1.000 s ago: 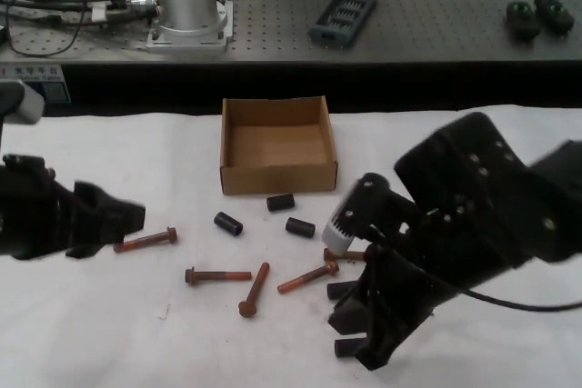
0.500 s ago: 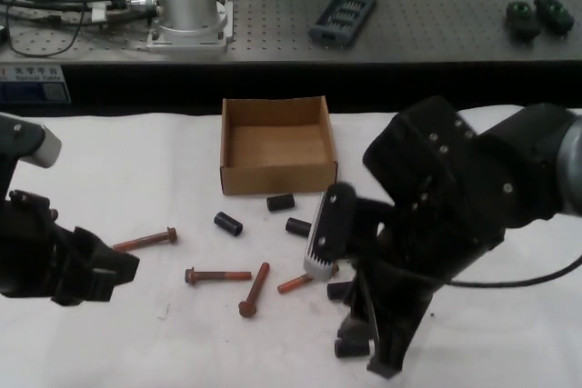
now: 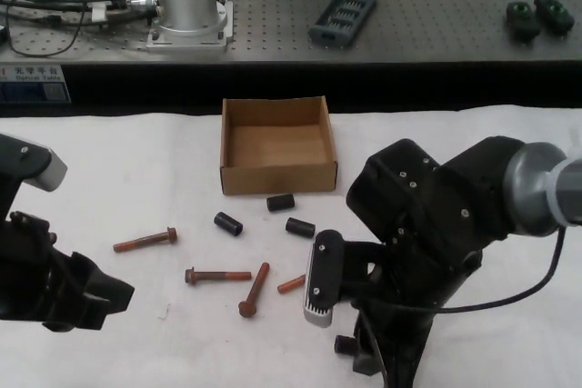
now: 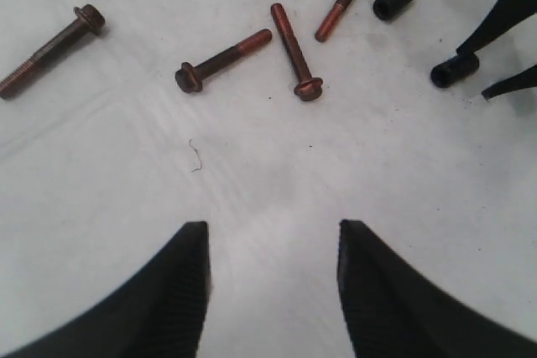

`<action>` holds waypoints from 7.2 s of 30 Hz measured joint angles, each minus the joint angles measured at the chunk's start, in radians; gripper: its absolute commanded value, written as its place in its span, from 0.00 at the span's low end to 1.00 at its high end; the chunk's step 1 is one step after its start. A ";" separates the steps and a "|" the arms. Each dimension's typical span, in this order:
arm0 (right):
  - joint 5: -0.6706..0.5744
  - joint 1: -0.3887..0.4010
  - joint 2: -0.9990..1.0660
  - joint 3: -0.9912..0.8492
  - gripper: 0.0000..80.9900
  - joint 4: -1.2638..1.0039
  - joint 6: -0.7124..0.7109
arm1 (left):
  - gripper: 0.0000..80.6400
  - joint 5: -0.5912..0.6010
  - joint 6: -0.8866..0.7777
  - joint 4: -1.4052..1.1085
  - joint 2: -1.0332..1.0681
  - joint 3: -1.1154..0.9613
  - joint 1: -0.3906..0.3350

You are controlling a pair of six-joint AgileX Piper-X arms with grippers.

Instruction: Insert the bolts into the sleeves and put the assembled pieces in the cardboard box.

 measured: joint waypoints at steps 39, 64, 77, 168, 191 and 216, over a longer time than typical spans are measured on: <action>0.033 0.015 0.082 -0.073 0.32 -0.018 0.199 | 0.44 0.000 0.002 0.056 0.000 0.000 0.000; -0.088 -0.080 -0.225 -0.041 0.06 -0.210 0.477 | 0.43 -0.052 -0.094 0.001 0.277 -0.171 -0.005; -0.133 -0.201 -0.420 0.118 0.06 -0.263 0.582 | 0.43 -0.045 -0.119 0.018 0.411 -0.338 -0.198; -0.804 -0.213 -0.384 0.133 0.06 -0.724 0.748 | 0.01 0.309 -0.586 -0.901 0.307 -0.199 -0.008; -0.997 -0.182 -0.206 0.360 0.06 -1.313 0.896 | 0.01 0.308 -0.966 -1.740 0.380 0.041 -0.196; -0.914 -0.184 -0.206 0.360 0.06 -1.372 0.904 | 0.01 0.405 -0.945 -1.955 0.400 0.178 -0.249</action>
